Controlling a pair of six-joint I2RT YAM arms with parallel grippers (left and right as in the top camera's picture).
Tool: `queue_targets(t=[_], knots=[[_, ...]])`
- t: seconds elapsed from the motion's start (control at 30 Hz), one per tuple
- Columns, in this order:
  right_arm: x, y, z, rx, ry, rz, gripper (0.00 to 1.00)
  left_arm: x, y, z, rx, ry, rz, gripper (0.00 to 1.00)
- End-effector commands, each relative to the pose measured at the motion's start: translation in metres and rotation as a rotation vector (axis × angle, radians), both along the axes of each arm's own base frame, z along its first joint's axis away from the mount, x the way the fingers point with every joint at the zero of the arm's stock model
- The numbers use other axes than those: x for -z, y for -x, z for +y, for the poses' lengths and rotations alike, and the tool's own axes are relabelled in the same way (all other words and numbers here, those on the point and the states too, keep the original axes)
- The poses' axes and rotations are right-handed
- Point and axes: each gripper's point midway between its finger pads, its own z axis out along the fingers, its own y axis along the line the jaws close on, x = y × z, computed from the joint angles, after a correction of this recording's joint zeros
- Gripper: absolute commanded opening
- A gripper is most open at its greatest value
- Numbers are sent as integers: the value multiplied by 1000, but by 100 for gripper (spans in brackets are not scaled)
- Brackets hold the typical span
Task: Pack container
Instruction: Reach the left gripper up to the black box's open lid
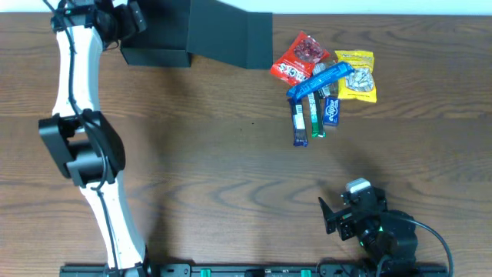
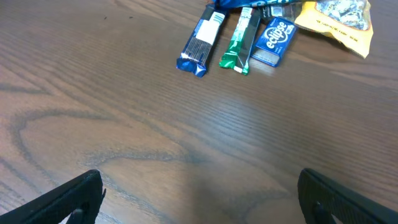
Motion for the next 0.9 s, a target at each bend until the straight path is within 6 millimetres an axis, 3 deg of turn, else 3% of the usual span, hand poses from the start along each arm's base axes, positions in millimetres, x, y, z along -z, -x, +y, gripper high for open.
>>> queue_targets(t=[0.0,0.27,0.47,0.6,0.87], knots=[[1,-1,-2,18,-5,1,99,-8,-18,-12,106,-11,-77,95],[1,-1,-2,19,-6,1,99,26,-31,-47,317,-121,-107,95],[1,-1,-2,19,-6,1,99,62,-31,-59,344,-148,-48,95],[1,-1,-2,19,-6,1,99,87,-23,-67,387,-157,11,95],[1,-1,-2,19,-6,1,99,108,4,-65,433,-240,150,95]])
